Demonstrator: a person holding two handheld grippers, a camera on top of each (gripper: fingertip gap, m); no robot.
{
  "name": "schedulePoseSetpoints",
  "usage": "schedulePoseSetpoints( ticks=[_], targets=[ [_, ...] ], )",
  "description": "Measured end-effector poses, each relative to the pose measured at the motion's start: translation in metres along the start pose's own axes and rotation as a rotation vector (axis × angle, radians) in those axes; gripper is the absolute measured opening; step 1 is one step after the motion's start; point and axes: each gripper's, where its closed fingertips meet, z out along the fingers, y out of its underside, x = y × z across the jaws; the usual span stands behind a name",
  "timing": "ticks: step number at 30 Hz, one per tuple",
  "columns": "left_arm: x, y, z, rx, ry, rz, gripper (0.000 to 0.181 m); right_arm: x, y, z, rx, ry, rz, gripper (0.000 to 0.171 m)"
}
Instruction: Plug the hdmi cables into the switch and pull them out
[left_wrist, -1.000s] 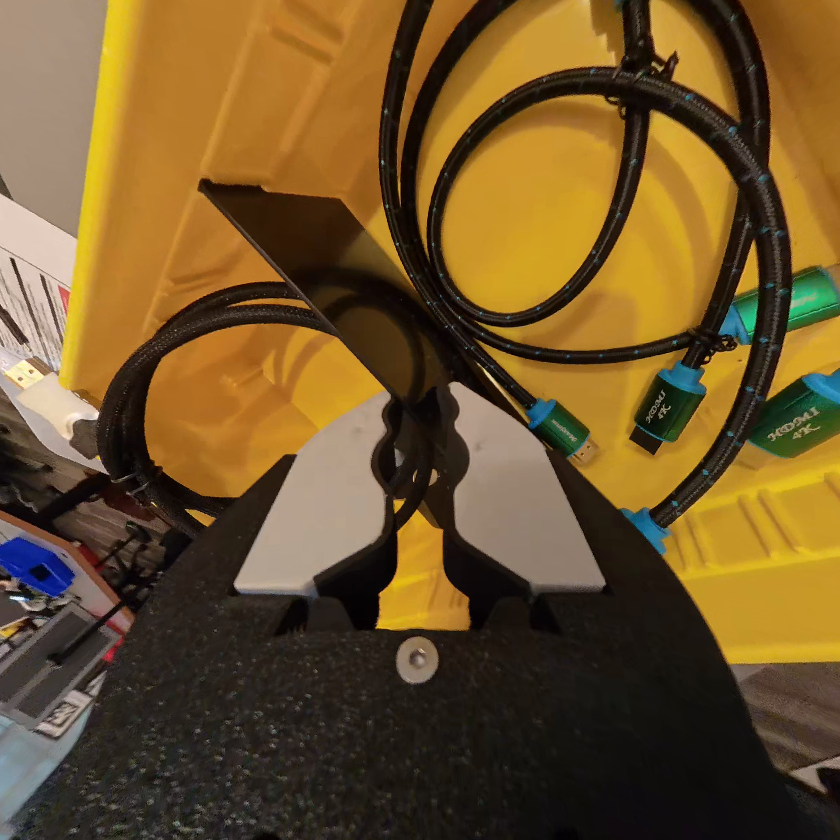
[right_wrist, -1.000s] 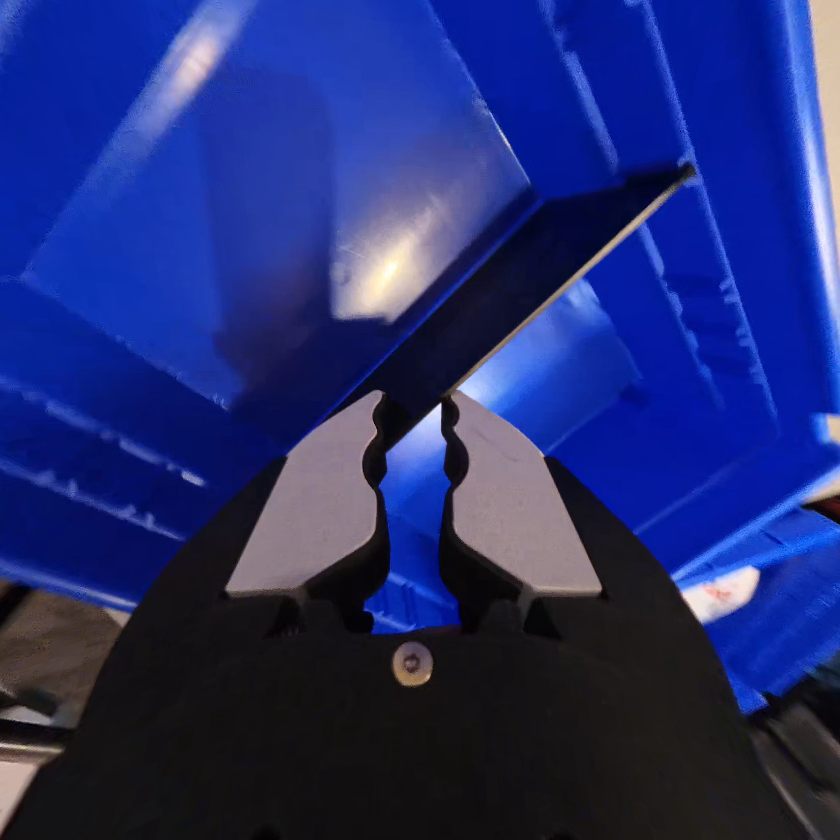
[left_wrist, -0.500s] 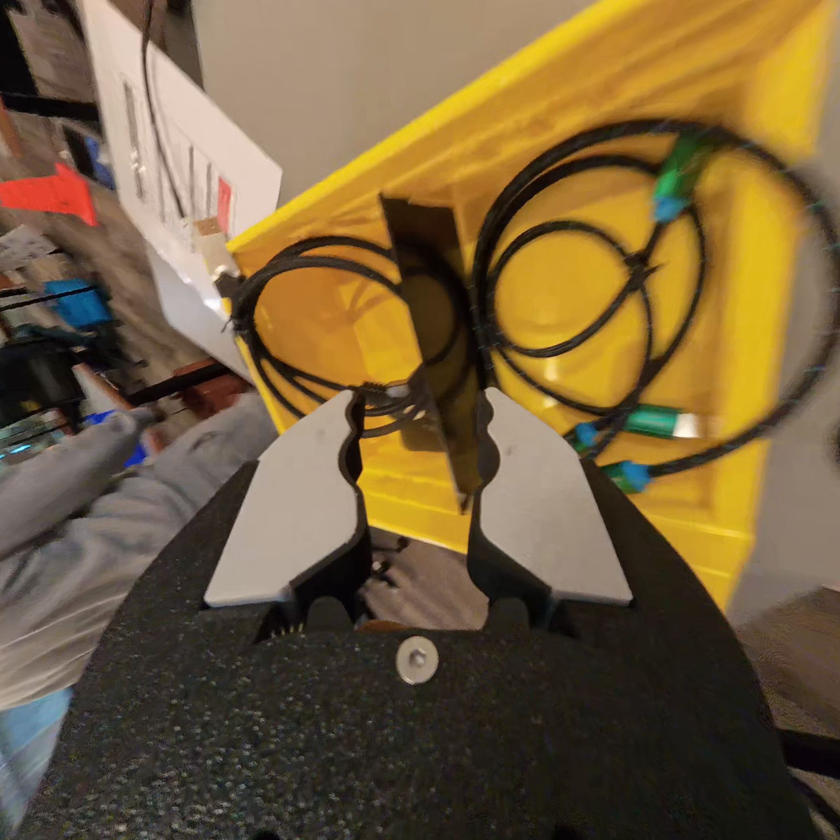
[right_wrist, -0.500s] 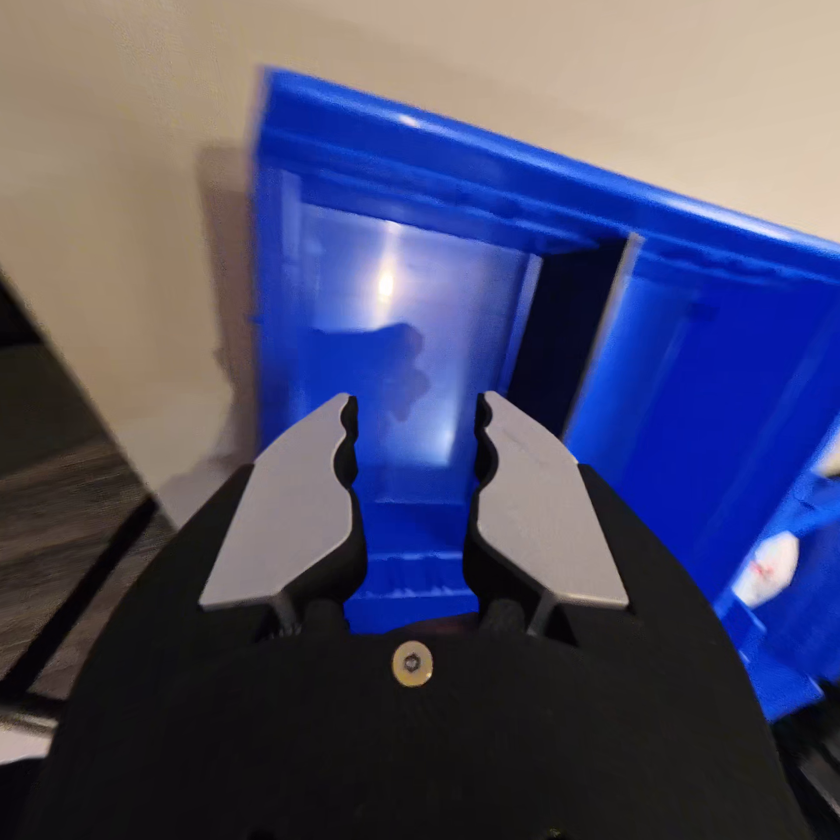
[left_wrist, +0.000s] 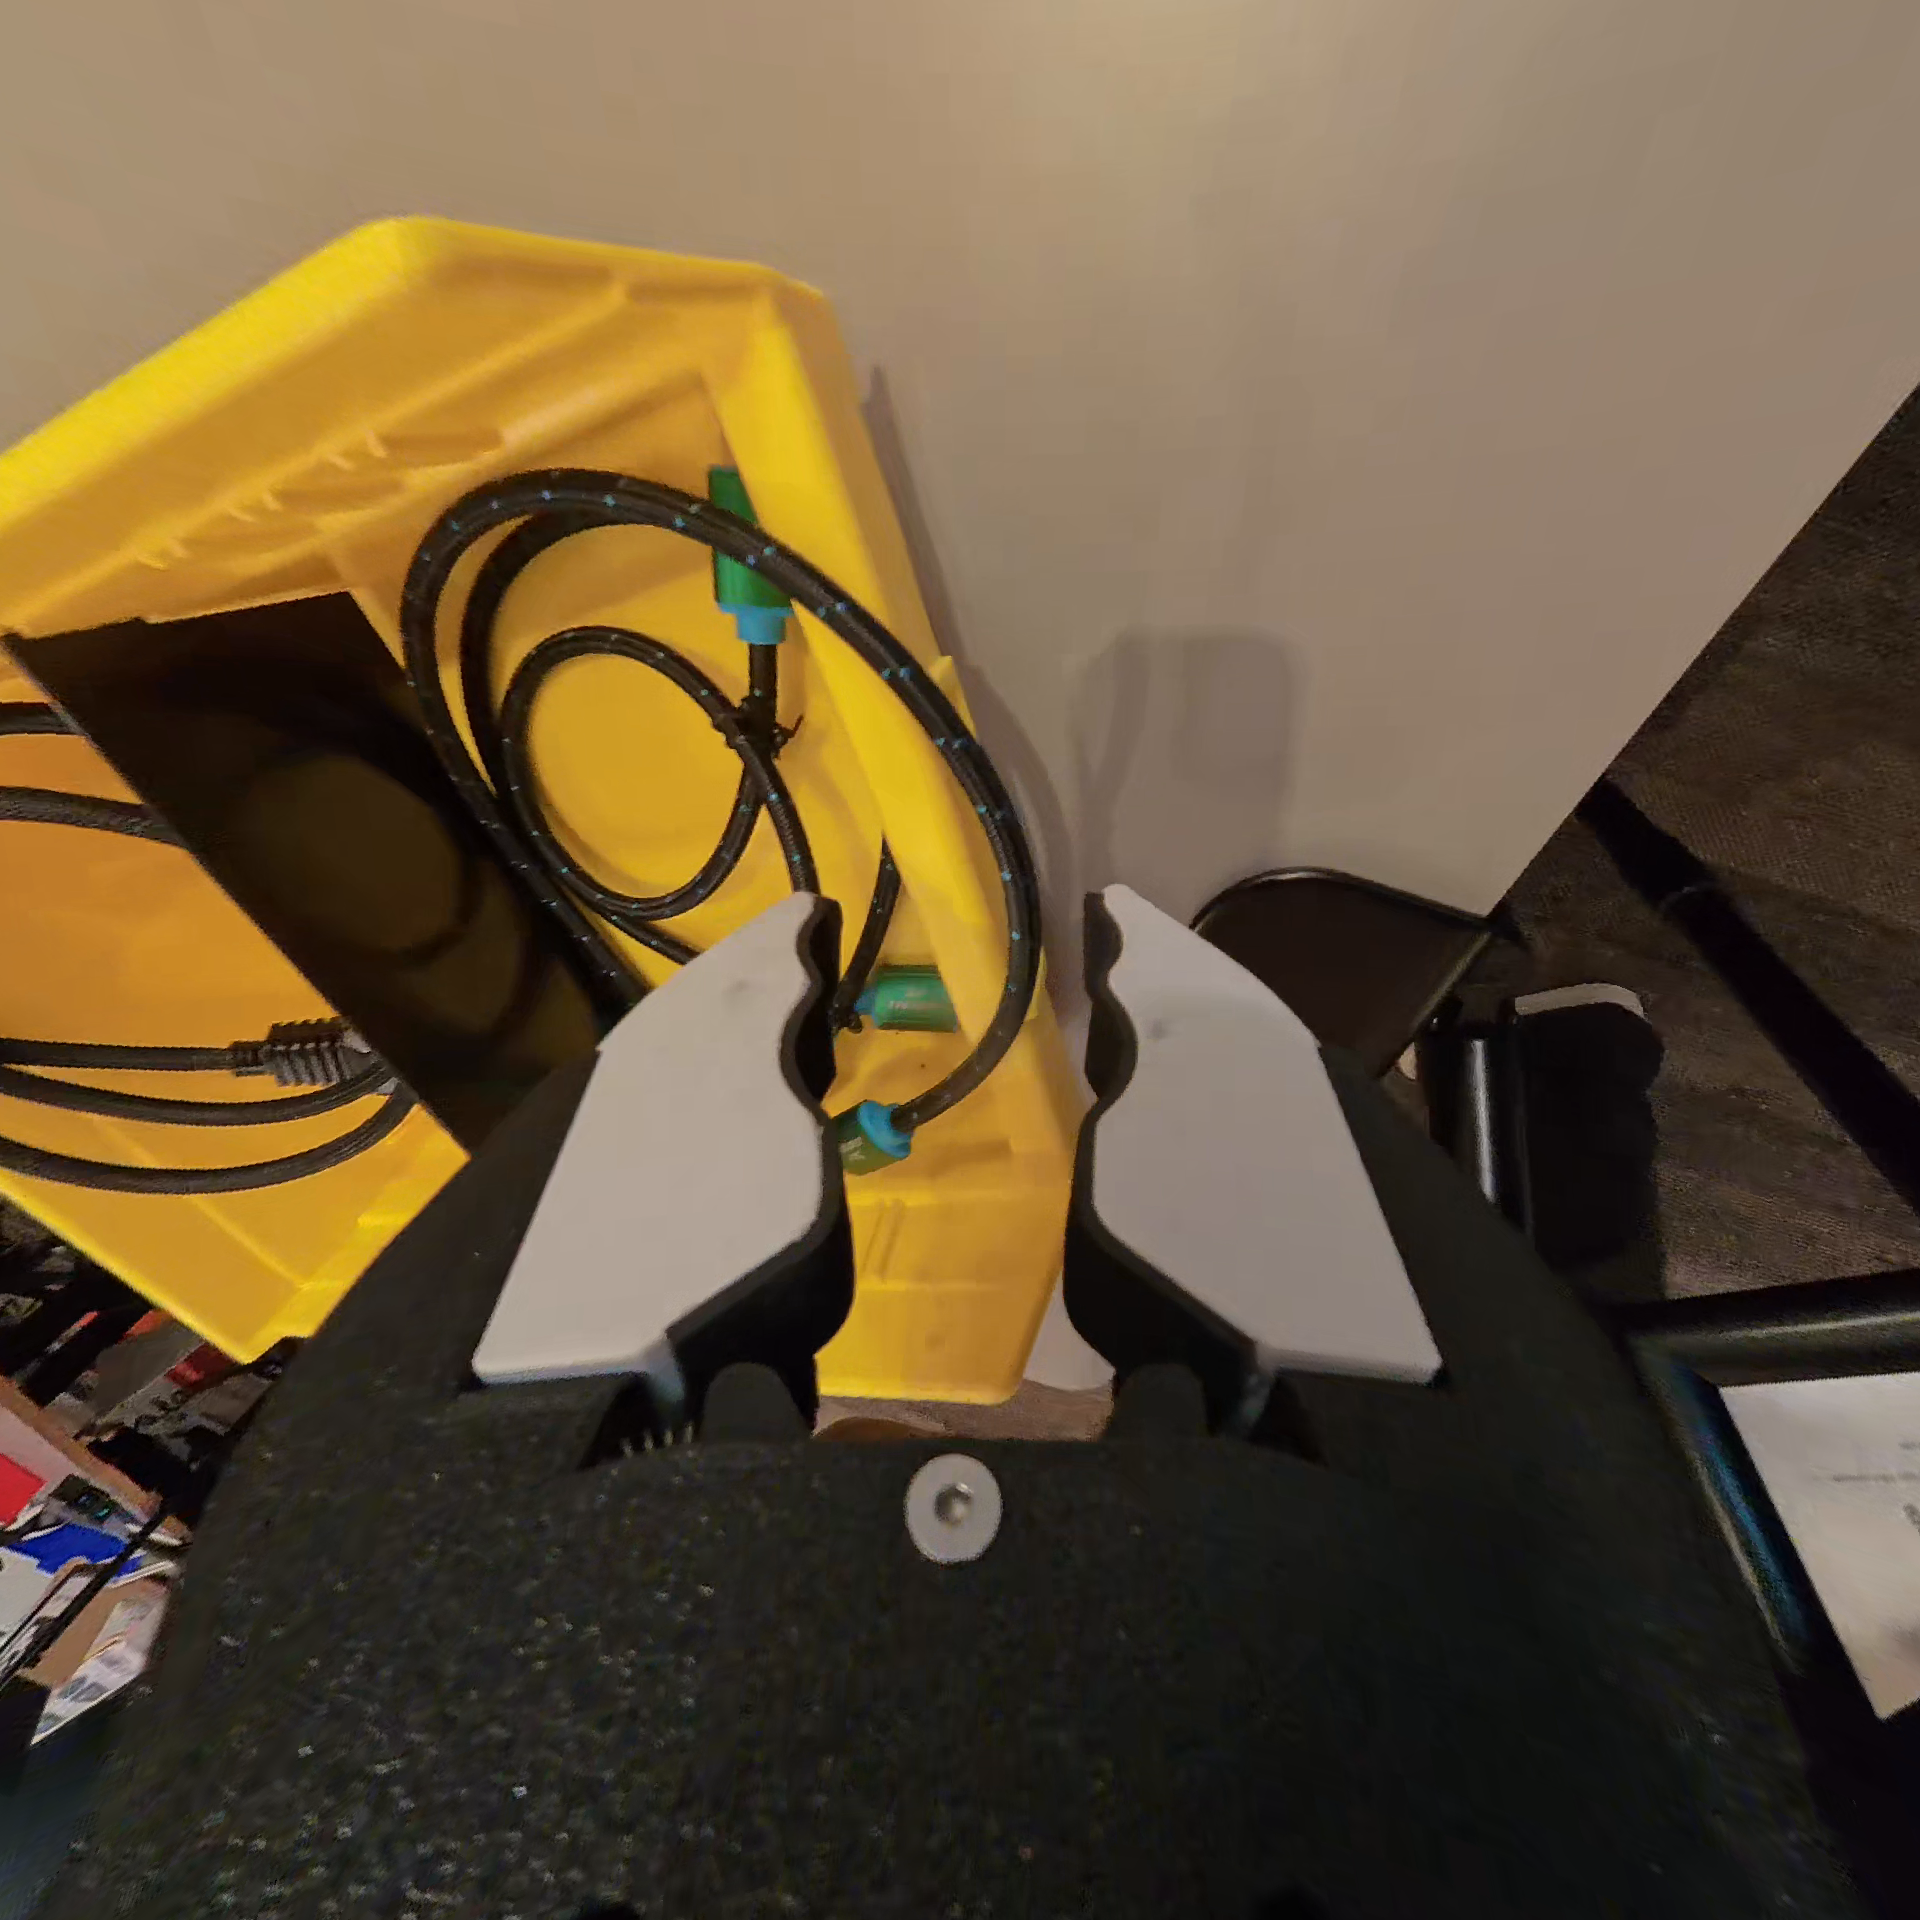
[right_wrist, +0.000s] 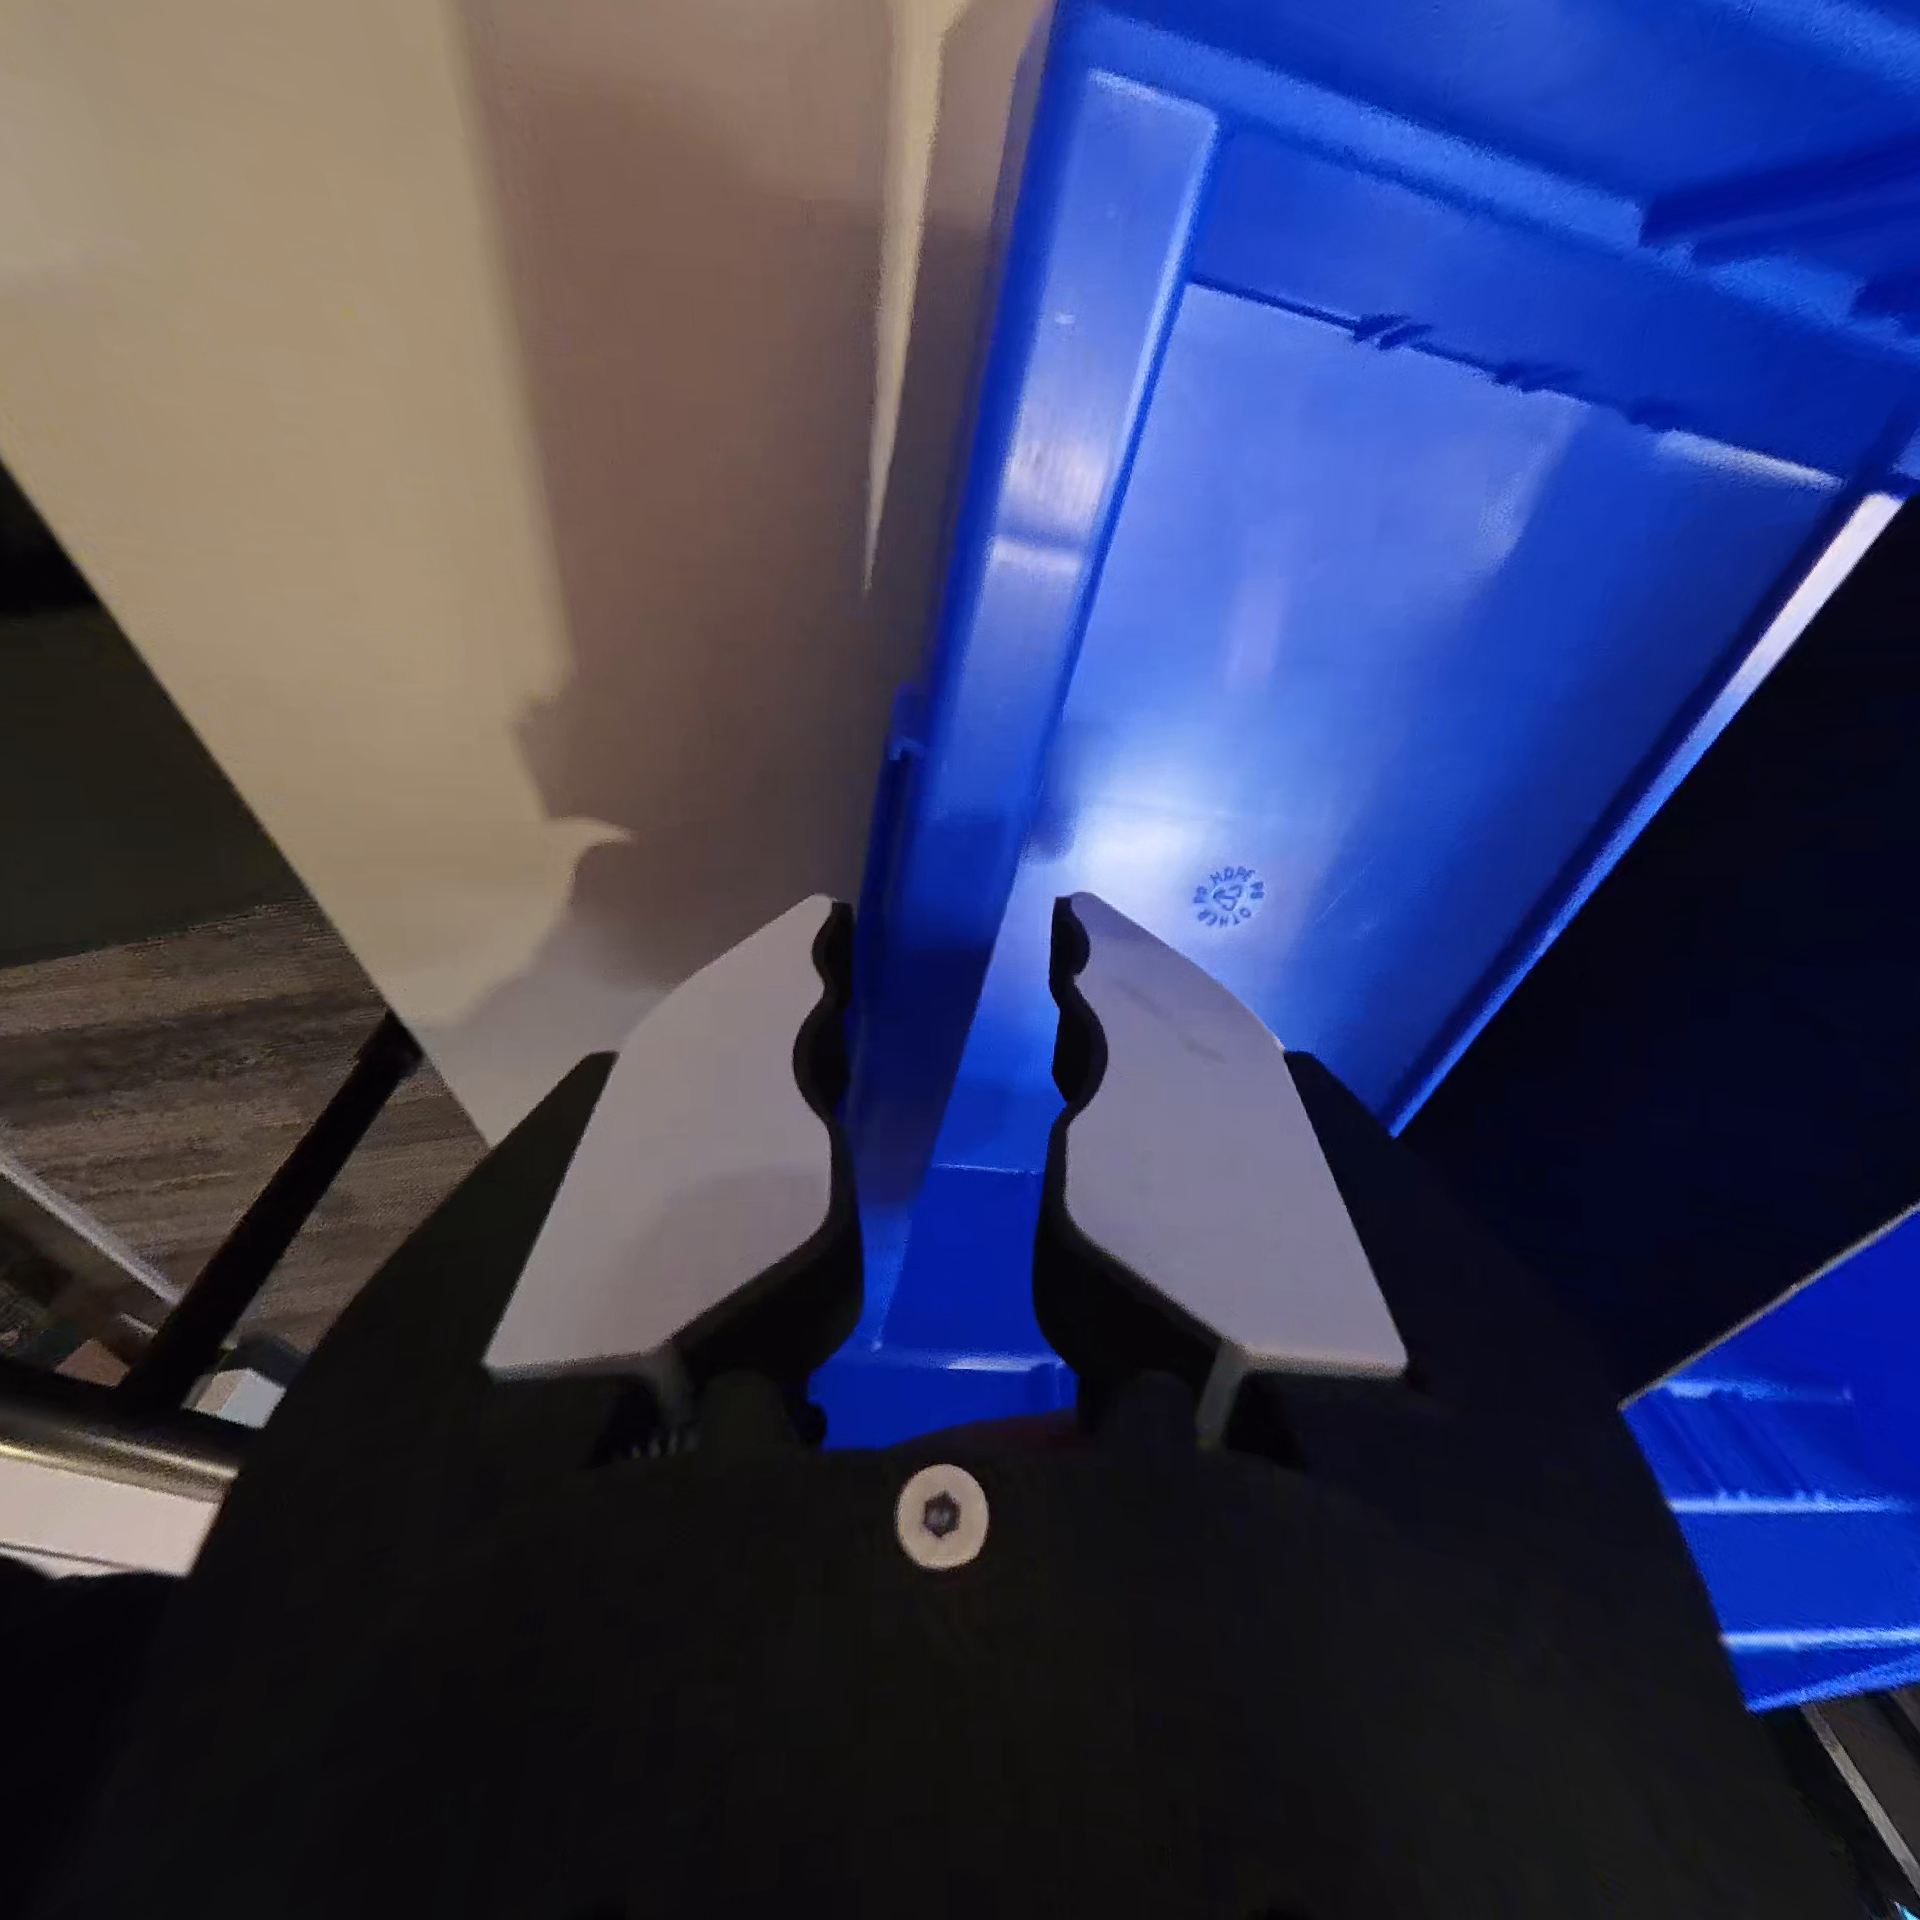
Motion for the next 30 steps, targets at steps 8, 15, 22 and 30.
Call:
schedulePoseSetpoints(
  ticks=[8, 15, 22, 30],
  targets=[
    [0.007, 0.007, 0.036, -0.123, 0.024, -0.004, 0.048, 0.027, 0.023, 0.002, -0.033, 0.147, 0.028, 0.033],
    [-0.003, 0.025, 0.050, -0.112, 0.014, 0.127, 0.031, 0.031, 0.031, 0.010, -0.016, 0.158, 0.034, 0.026],
    [-0.024, 0.056, 0.056, -0.125, -0.063, 0.259, 0.031, 0.042, 0.046, 0.012, -0.006, 0.169, 0.047, 0.025],
    [-0.068, 0.096, 0.066, -0.195, -0.180, 0.277, 0.028, 0.057, 0.063, 0.014, -0.039, 0.178, 0.069, 0.025]
  ],
)
